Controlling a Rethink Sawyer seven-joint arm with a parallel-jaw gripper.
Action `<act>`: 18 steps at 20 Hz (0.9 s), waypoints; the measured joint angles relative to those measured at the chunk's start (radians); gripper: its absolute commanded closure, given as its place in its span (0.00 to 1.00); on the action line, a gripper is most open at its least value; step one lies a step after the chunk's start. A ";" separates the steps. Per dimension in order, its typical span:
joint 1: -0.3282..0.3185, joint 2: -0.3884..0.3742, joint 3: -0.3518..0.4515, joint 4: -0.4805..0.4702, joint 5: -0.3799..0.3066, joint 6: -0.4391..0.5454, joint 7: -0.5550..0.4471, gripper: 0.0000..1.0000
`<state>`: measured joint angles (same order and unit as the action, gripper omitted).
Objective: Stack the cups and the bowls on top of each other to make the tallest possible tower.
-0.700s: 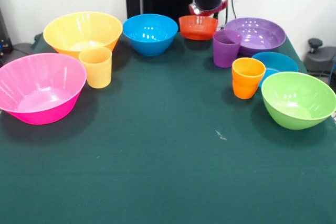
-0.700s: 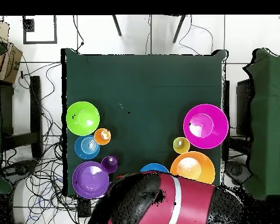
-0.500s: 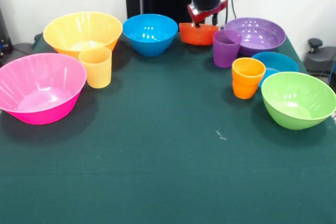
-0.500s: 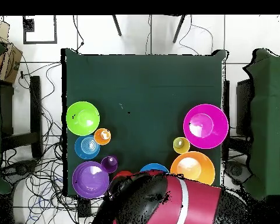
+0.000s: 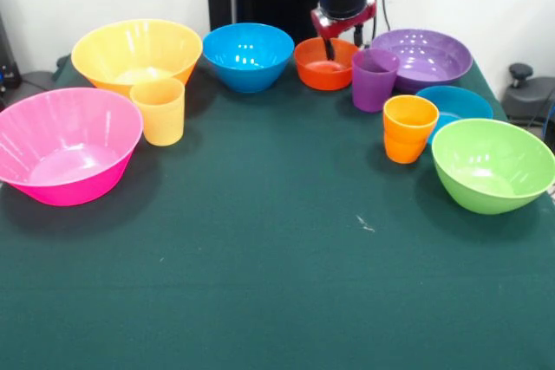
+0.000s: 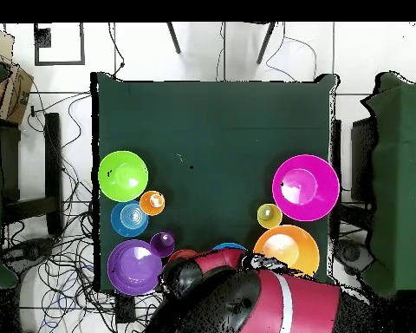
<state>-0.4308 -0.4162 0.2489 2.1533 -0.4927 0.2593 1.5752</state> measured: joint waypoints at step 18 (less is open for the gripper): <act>0.060 -0.009 0.008 -0.012 0.000 -0.053 0.000 0.00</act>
<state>-0.3712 -0.4254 0.2565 2.1418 -0.4927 0.2066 1.5752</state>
